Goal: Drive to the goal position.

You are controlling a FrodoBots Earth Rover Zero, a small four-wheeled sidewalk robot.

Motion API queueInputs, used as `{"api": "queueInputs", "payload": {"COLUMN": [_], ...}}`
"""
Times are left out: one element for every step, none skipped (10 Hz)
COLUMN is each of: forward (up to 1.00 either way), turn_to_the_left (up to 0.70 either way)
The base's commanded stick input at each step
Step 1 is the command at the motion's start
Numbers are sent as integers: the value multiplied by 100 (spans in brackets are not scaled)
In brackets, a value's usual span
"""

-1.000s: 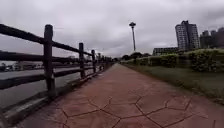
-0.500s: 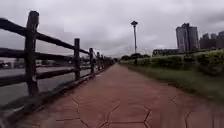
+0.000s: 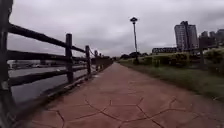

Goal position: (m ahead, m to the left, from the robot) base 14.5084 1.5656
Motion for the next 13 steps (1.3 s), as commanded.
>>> {"api": "queueInputs", "payload": {"forward": [100,100,100,100,100,100,100,100,100,100,100,100,100], "turn_to_the_left": [0,0,0,0,0,0,0,0,0,0,0,0,0]}}
